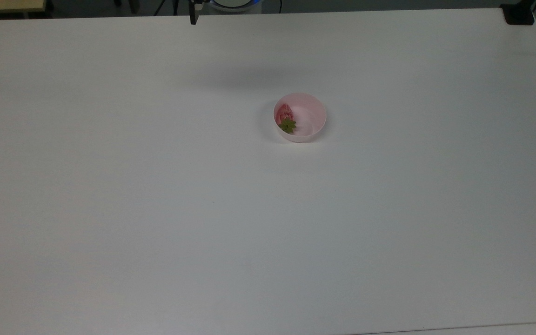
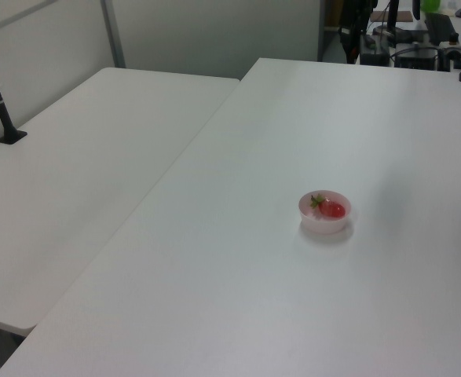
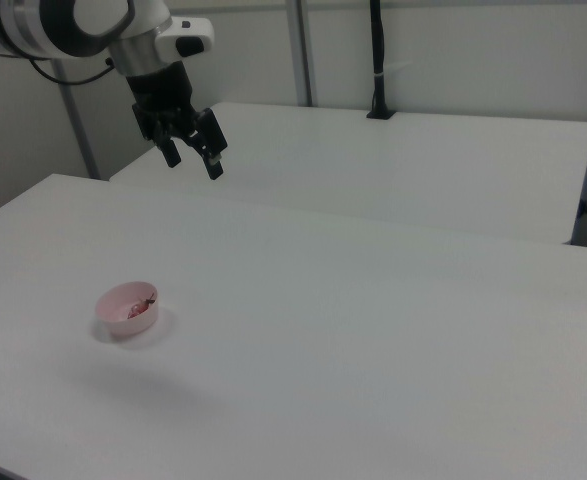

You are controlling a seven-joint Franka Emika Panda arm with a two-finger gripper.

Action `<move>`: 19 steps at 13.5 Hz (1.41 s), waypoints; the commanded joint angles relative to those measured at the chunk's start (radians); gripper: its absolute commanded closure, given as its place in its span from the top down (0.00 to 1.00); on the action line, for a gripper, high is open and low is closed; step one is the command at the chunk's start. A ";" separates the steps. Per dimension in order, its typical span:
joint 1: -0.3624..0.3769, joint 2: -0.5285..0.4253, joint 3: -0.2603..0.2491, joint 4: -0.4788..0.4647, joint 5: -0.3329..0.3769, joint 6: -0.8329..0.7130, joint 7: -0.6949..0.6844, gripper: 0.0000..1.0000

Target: Pick up strawberry from bowl

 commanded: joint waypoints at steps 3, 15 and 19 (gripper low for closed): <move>0.017 0.017 -0.001 0.022 0.018 -0.029 -0.006 1.00; 0.017 0.014 -0.001 0.018 0.018 -0.032 -0.006 1.00; 0.024 0.006 0.000 -0.019 0.005 -0.107 -0.160 1.00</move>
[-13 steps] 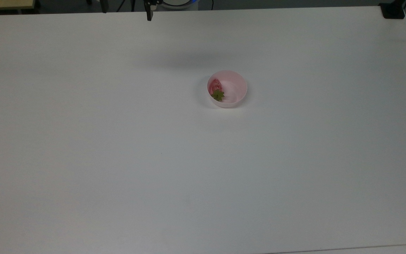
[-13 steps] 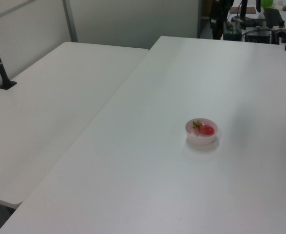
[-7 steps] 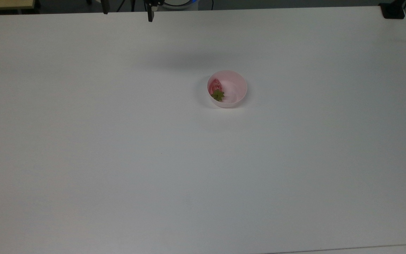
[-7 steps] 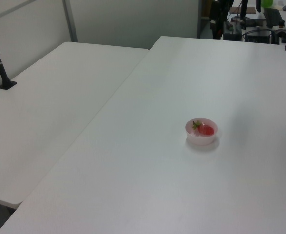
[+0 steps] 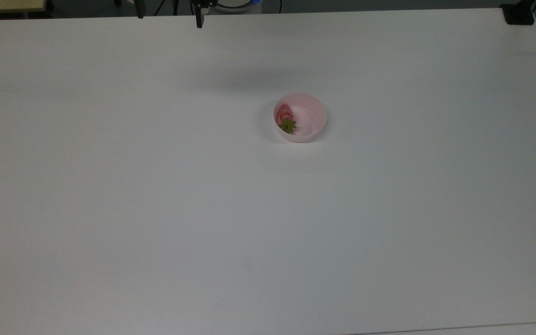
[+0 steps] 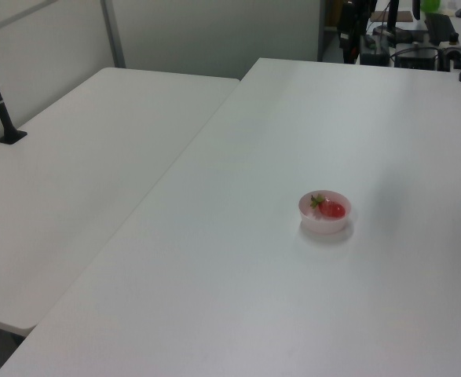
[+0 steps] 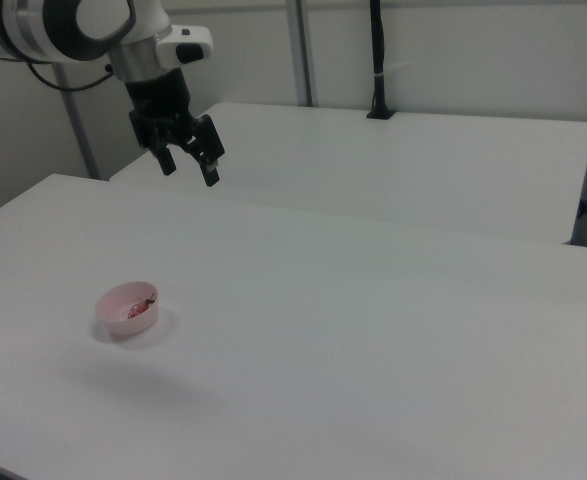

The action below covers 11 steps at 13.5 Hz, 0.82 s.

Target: Pick up strawberry from bowl

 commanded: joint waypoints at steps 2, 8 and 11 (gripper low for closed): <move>0.035 0.000 -0.003 -0.037 -0.002 -0.107 -0.242 1.00; 0.153 0.043 0.035 -0.205 -0.088 -0.101 -0.097 1.00; 0.158 0.109 0.098 -0.221 -0.091 -0.021 0.040 1.00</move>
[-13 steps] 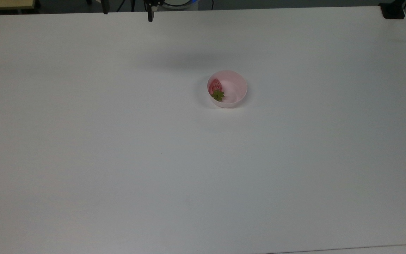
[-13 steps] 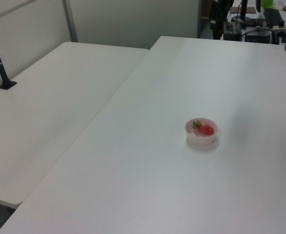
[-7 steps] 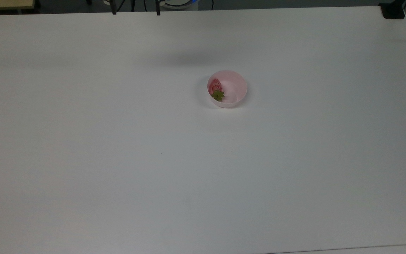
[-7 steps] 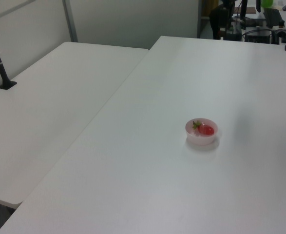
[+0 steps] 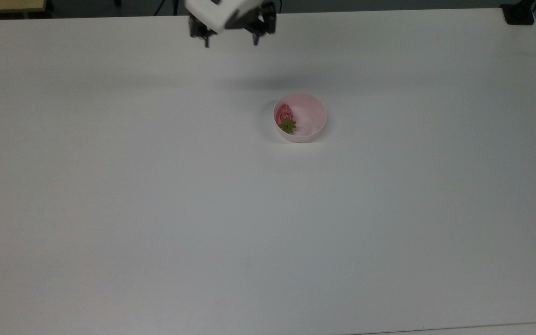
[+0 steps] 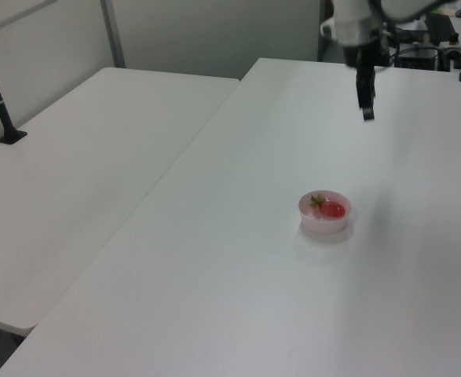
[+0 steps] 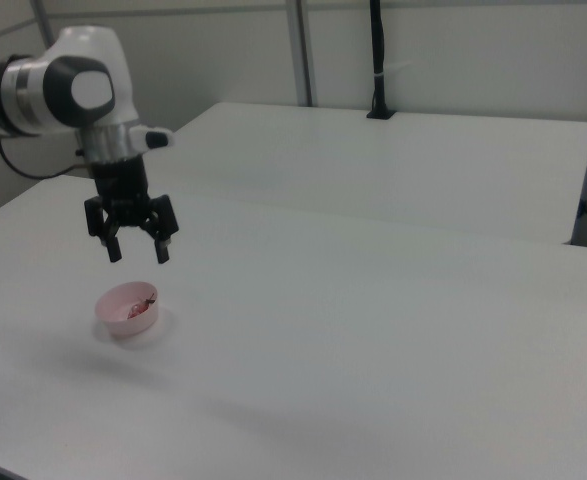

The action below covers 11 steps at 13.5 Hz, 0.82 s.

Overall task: Pick up strawberry from bowl
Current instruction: 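Move the open gripper over the pink bowl and lower onto the strawberry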

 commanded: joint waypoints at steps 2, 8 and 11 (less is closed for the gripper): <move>0.011 0.113 0.073 0.000 -0.025 0.079 0.113 1.00; 0.014 0.211 0.182 0.035 -0.137 0.132 0.360 1.00; 0.013 0.236 0.182 0.032 -0.120 0.238 0.455 1.00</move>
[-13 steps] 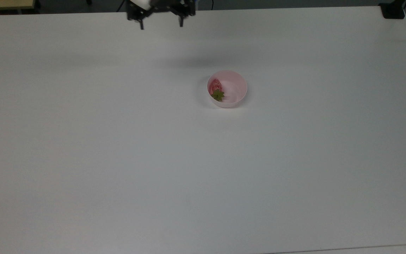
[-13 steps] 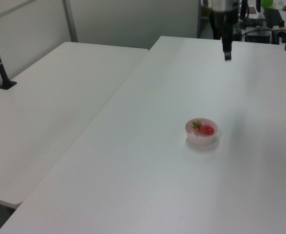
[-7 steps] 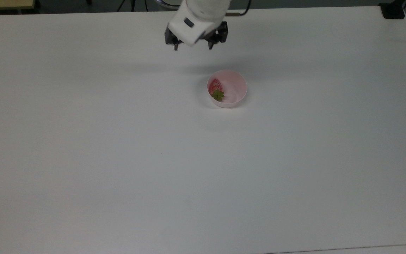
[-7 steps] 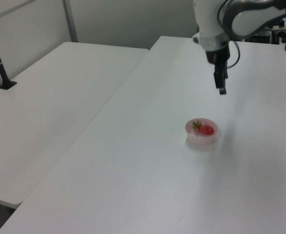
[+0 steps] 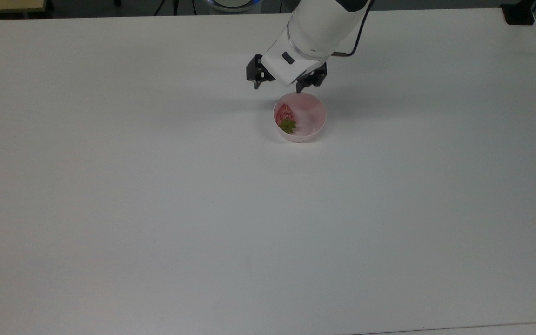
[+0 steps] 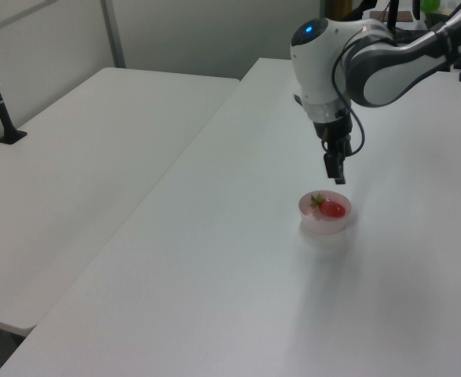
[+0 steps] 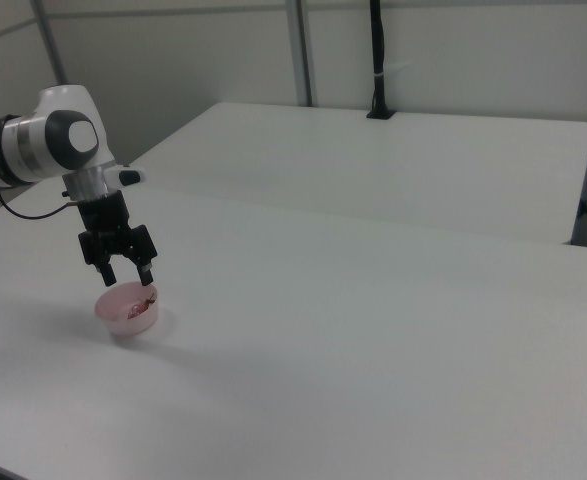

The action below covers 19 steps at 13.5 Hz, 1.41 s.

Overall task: Pick up strawberry from bowl
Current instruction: 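Move the open gripper over the pink bowl and lower onto the strawberry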

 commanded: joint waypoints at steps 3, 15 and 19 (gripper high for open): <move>0.004 0.055 0.002 0.011 -0.010 0.207 0.161 1.00; 0.038 0.102 0.004 -0.026 -0.056 0.214 0.179 0.87; 0.051 0.113 0.004 -0.031 -0.064 0.218 0.227 0.87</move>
